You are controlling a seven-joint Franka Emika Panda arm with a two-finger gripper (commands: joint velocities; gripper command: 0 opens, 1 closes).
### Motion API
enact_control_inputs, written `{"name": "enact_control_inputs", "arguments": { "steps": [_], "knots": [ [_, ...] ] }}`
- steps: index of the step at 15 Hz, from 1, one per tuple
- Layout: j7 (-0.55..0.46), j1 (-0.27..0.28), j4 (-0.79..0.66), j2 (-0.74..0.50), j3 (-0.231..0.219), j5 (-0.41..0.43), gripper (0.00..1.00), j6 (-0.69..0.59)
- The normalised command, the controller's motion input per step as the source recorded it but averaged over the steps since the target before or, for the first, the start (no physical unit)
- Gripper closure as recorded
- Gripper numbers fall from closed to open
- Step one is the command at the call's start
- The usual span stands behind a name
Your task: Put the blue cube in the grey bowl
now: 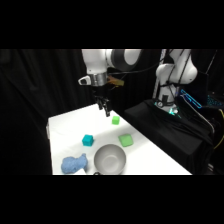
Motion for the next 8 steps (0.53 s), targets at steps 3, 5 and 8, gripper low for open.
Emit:
{"name": "enact_control_inputs", "arguments": {
  "steps": [3,5,8],
  "knots": [
    [0.04,-0.023,0.09,0.07,0.027,0.057,0.0,-0.01],
    [0.11,-0.02,0.2,0.15,0.026,0.068,0.0,0.01],
    [0.15,-0.017,0.31,0.22,0.022,0.067,0.0,0.02]
  ]
}}
